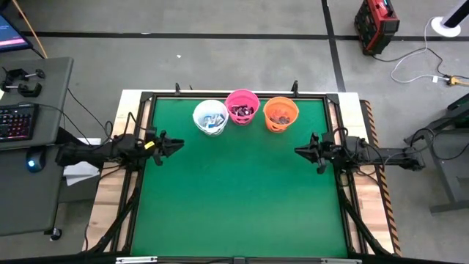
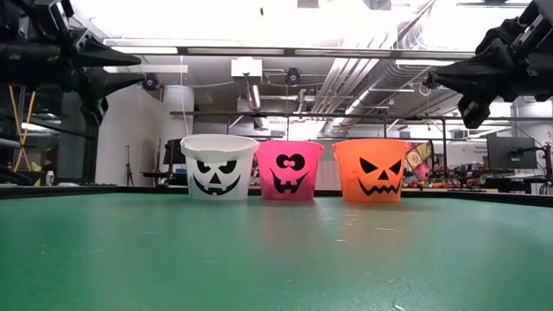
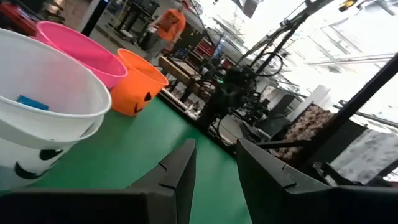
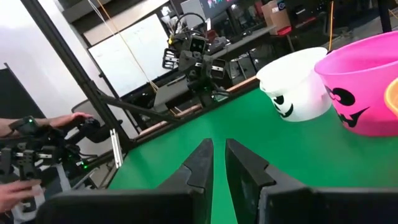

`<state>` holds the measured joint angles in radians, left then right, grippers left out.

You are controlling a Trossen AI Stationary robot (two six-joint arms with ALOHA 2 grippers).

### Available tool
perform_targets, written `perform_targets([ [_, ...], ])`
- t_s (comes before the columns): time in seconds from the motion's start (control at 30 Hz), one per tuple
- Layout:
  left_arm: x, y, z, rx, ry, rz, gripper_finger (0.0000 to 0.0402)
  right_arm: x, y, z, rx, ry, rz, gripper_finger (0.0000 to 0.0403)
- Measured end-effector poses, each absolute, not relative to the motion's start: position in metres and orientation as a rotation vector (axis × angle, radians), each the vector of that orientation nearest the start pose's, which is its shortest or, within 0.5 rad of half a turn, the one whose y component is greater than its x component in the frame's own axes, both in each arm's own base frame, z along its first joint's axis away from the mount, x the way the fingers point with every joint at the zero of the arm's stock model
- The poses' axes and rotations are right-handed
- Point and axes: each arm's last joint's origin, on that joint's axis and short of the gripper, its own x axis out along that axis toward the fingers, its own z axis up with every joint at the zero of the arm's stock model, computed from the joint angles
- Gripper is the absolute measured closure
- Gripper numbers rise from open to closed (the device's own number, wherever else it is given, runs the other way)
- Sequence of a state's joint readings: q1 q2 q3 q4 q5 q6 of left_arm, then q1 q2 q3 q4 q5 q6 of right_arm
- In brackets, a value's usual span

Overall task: Sort candy by brand, put in halloween buckets
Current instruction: Return to Home Position

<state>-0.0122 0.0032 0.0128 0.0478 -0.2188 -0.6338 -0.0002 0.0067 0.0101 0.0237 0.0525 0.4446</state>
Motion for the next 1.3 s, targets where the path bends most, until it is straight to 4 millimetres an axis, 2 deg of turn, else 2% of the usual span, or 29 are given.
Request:
perform_targets([
  [0.1, 0.0964, 0.0056, 0.1718, -0.621, -0.116, 0.185, 0.0298, 0.0974, -0.0015, 0.1687, 0.445, -0.039, -0.046, 0.0368],
  [0.27, 0.0967, 0.0053, 0.1706, -0.255, -0.061, 0.158, 0.0298, 0.0974, -0.0015, 0.1687, 0.445, -0.039, -0.046, 0.0368],
  [0.37, 0.0969, 0.0040, 0.1696, -0.157, -0.037, 0.095, 0.0298, 0.0974, -0.0015, 0.1687, 0.445, -0.039, -0.046, 0.0368],
  [0.53, 0.0971, 0.0023, 0.1689, -0.194, -0.025, 0.029, 0.0298, 0.0975, -0.0015, 0.1686, 0.445, -0.038, -0.046, 0.0368],
  [1.3, 0.0975, 0.0023, 0.1682, -0.233, -0.018, 0.030, 0.0298, 0.0975, -0.0015, 0.1685, 0.445, -0.038, -0.046, 0.0368],
])
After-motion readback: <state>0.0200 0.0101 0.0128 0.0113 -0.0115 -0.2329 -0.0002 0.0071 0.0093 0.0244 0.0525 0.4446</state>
